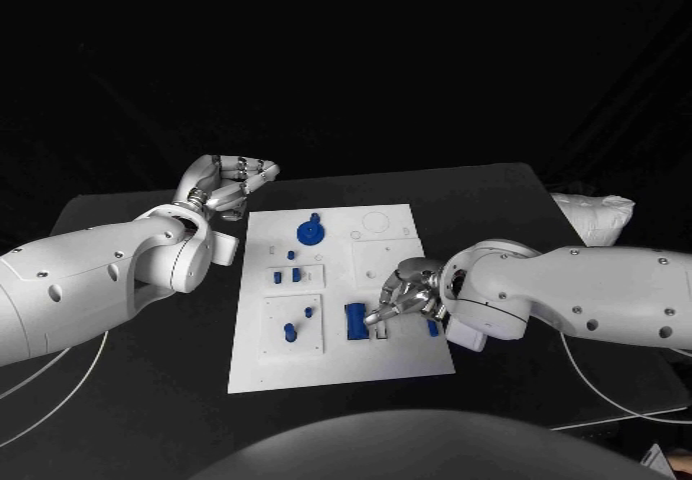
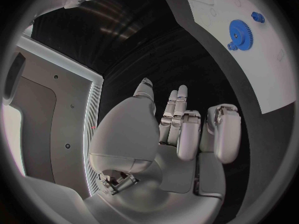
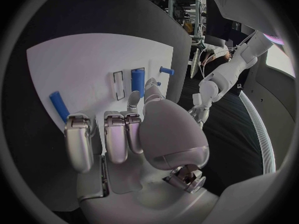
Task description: Assemble the parts on the task board
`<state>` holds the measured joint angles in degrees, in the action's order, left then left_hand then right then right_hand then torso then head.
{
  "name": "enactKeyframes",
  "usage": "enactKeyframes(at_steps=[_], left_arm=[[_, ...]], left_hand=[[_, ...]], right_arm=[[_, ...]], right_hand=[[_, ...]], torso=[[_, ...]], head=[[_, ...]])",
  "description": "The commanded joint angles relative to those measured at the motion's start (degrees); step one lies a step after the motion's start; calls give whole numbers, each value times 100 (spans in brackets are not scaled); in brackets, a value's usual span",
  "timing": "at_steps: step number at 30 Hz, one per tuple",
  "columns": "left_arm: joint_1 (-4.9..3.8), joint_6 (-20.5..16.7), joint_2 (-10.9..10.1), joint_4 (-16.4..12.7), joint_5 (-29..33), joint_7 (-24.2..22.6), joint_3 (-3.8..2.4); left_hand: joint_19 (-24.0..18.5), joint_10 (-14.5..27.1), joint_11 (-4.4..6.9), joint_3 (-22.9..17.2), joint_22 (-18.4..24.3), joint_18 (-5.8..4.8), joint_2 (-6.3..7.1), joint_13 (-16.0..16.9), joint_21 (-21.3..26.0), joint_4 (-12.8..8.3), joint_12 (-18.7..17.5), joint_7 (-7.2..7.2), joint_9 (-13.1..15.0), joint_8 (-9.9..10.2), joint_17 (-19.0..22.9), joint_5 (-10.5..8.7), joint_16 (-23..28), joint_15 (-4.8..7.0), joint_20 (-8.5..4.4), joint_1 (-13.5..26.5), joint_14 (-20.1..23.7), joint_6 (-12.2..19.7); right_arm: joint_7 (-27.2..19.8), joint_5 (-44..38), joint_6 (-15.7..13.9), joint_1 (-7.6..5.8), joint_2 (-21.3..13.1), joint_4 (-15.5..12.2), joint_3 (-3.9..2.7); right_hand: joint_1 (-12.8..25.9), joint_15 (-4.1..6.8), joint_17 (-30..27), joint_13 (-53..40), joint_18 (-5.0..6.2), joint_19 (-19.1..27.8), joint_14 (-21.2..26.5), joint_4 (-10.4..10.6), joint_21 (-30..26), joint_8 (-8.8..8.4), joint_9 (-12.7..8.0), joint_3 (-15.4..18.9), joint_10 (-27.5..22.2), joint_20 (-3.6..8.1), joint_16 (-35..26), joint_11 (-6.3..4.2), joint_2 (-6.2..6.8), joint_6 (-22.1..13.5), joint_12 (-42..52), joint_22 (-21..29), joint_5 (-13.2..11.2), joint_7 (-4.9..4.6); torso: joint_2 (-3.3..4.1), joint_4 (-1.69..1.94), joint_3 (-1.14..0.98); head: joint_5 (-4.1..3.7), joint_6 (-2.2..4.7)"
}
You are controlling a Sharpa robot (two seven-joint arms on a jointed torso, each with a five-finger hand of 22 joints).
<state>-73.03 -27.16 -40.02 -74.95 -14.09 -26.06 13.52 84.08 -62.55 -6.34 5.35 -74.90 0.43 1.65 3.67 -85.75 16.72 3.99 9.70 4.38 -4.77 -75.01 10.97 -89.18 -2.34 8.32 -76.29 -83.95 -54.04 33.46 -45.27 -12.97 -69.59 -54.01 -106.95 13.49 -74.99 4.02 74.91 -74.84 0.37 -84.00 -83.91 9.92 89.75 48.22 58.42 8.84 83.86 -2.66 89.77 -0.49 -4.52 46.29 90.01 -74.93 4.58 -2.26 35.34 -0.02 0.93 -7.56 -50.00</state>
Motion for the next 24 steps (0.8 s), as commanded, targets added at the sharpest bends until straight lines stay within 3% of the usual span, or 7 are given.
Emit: enactKeyframes(at_steps=[1,3,5,9,13,17,24], left_arm=[[-4,98,14,-7,-24,-21,-4],[-4,91,21,-7,-24,-18,-4],[-4,83,25,-4,-24,-15,-4],[-5,62,30,-7,-25,-11,-4],[-5,53,39,-9,-25,-11,-4],[-5,61,55,3,-25,-10,-3],[1,92,61,25,-26,-11,0]], left_hand=[[254,10,-17,22,-1362,70,-49,6,7,-1,3,7,-3,28,-1274,34,19,-30,29,6,-513,32],[248,9,-16,24,-1359,72,-58,6,15,-1,4,6,-2,26,-1270,36,21,-30,29,0,-511,30],[248,9,-16,24,-1359,72,-58,6,15,-1,4,6,-2,26,-1270,36,21,-30,29,0,-511,30],[248,9,-16,24,-1359,72,-58,6,15,-1,4,6,-2,26,-1270,36,21,-30,29,0,-511,30],[248,9,-16,24,-1359,72,-58,6,15,-1,4,6,-2,26,-1270,36,21,-30,29,0,-511,30],[248,9,-16,24,-1359,72,-58,6,15,-1,4,6,-2,26,-1270,36,21,-30,29,0,-511,30],[254,6,-16,28,-1362,70,-62,6,7,0,5,6,-1,25,-1281,36,16,-30,29,0,-516,28]], right_arm=[[-398,-39,-439,-101,-205,-137,-4],[-397,-153,-297,-212,-521,-301,-3],[-324,-308,-211,-261,-730,-413,-2],[4,-959,54,-298,-1146,-626,3],[341,-1792,228,-248,-1479,-782,6],[559,-2401,277,-172,-1668,-873,7],[783,-2974,371,71,-1617,-843,8]], right_hand=[[141,18,1509,-1516,-37,-600,-609,84,25,-280,-143,-6,614,41,23,-30,2,-101,-1,-1507,262,-40],[129,-43,1509,-1516,-37,-600,-609,112,25,-909,-574,-49,614,-1,23,74,-17,-226,-1,-1507,646,-161],[156,-139,1509,-1516,-37,-600,-609,145,25,-1330,-917,-53,614,-66,23,177,1,-275,-1,-1507,754,-292],[212,-274,1509,-1516,-37,-600,-609,162,25,-1835,-1385,-74,614,-200,23,345,63,-316,-1,-1507,872,-458],[262,-344,1509,-1516,-37,-600,-609,185,25,-2126,-1708,-113,614,-280,23,418,99,-329,-1,-1507,1068,-530],[380,-373,1509,-1516,-37,-600,-609,232,25,-2312,-1971,-162,614,-323,23,449,152,-211,-1,-1507,1307,-559],[593,-385,1509,-1516,-37,-600,-609,306,25,-2519,-2277,-262,614,-350,23,452,242,44,-1,-1507,1697,-553]], torso=[[-2,9,11],[-3,20,16],[-4,14,15],[3,-4,4],[-4,-10,0],[-5,-7,-8],[-5,-17,-10]], head=[[-46,0],[-96,0],[-134,0],[-264,0],[-387,0],[-455,0],[-460,0]])
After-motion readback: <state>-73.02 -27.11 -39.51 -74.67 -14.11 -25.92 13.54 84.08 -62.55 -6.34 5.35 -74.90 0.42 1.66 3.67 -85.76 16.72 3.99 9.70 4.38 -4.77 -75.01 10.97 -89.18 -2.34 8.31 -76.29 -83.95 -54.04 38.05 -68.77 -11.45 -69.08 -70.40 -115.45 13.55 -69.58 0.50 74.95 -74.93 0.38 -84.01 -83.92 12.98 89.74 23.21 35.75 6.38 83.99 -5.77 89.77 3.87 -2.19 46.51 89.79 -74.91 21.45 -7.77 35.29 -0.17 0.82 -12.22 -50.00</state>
